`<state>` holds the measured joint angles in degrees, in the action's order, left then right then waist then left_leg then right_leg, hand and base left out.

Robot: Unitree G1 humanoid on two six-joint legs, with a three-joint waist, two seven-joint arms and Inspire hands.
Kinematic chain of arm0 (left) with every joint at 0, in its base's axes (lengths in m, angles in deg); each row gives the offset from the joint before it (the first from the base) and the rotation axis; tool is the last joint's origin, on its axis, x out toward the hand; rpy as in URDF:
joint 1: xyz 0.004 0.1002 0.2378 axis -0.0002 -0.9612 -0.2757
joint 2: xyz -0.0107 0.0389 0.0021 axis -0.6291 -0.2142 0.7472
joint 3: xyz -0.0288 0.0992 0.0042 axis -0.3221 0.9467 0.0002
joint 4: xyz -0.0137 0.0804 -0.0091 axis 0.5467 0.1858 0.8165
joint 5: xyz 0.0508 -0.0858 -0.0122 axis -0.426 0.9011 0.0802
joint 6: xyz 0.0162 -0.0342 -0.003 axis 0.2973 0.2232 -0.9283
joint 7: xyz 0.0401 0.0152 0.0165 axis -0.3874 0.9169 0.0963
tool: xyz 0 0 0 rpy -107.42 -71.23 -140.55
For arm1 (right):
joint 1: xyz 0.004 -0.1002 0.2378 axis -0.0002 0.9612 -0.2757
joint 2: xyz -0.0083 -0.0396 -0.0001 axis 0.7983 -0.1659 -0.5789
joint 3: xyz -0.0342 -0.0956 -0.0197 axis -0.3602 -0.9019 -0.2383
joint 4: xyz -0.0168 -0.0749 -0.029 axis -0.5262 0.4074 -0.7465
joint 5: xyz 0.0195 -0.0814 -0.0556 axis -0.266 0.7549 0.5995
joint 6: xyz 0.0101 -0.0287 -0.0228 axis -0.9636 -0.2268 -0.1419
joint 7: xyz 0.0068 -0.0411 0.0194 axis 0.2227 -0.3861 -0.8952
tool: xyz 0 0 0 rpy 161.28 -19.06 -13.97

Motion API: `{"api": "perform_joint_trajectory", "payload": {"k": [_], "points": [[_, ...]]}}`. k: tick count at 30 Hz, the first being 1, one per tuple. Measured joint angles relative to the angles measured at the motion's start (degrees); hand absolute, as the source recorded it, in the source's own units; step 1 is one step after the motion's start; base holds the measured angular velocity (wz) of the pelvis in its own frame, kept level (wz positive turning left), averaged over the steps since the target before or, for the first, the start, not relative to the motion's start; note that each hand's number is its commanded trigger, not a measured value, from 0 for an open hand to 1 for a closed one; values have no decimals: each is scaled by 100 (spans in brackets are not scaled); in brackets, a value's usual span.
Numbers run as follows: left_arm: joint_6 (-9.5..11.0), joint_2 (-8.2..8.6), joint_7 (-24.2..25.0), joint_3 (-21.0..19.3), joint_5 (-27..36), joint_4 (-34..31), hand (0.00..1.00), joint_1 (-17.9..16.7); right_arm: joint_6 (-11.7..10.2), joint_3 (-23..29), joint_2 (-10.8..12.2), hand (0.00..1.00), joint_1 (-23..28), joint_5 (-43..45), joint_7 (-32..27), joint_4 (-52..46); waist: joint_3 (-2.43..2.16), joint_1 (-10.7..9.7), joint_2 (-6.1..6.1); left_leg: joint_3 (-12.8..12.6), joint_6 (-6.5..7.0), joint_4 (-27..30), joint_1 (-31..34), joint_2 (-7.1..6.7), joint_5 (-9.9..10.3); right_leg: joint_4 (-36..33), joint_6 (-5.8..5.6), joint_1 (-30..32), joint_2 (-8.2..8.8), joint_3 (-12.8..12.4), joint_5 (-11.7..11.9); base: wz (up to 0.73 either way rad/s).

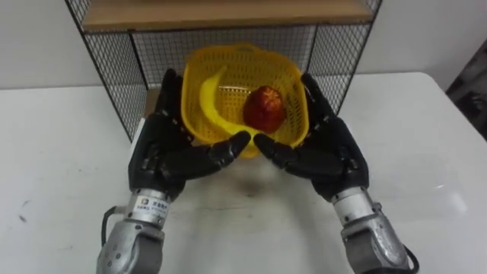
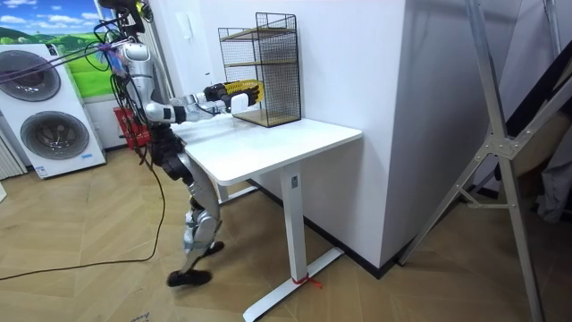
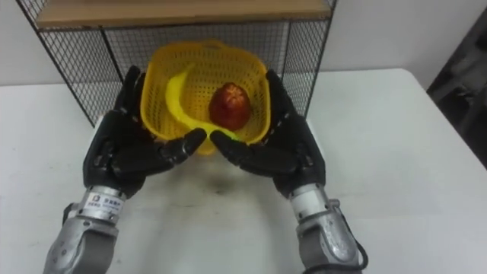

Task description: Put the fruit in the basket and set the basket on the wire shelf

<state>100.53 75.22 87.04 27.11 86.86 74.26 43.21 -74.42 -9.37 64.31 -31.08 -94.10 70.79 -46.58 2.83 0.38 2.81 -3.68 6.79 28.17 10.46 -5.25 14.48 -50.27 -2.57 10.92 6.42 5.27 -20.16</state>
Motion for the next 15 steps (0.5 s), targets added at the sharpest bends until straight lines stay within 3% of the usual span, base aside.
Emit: {"api": "perform_joint_trajectory", "payload": {"k": [2,3,4,5,7,9,11,15], "points": [[2,9,0,14,27,98,0,23,2,-1,-20,0,-13,-7,0,106,-15,-21,-13,16,6,-52,-50,-23,-40,1066,21,34,19,-68,-54,19],[-2,28,-2,20,18,270,0,68,46,-3,-36,0,-27,-22,-4,187,-40,-24,-31,63,-6,-28,-54,-50,-39,1565,104,-1,-23,-114,215,16],[-36,64,-3,46,19,464,0,74,130,-18,-45,0,-31,-75,-41,265,-141,-10,-117,121,-65,-97,-64,-17,-75,1801,120,-96,-75,-117,302,10],[-63,66,-7,56,10,511,0,76,164,-24,-85,0,-66,-115,-52,313,-161,-1,-141,130,-85,-149,-83,6,-92,1905,151,-141,-100,-60,346,6],[-170,49,-89,90,-109,600,0,140,279,-43,-153,0,-290,-317,-72,591,-170,-8,-107,168,-136,-370,-269,82,-187,2236,181,-377,-236,-18,475,4],[-268,44,-190,93,-105,658,0,257,414,-34,-148,0,-603,-505,-191,762,-170,-23,-61,194,-166,-566,-387,98,-287,2427,185,-496,-267,6,561,-2],[-360,55,-252,129,-105,871,0,552,442,-33,-157,0,-999,-705,-329,1054,-170,-29,-38,214,-208,-796,-524,153,-392,2772,186,-666,-299,138,718,2],[-484,83,-386,176,-121,1430,0,1079,518,2,-155,0,-1300,-727,-544,1318,-158,-25,-24,267,-210,-902,-552,215,-474,3171,258,-884,-397,226,950,9]]}}
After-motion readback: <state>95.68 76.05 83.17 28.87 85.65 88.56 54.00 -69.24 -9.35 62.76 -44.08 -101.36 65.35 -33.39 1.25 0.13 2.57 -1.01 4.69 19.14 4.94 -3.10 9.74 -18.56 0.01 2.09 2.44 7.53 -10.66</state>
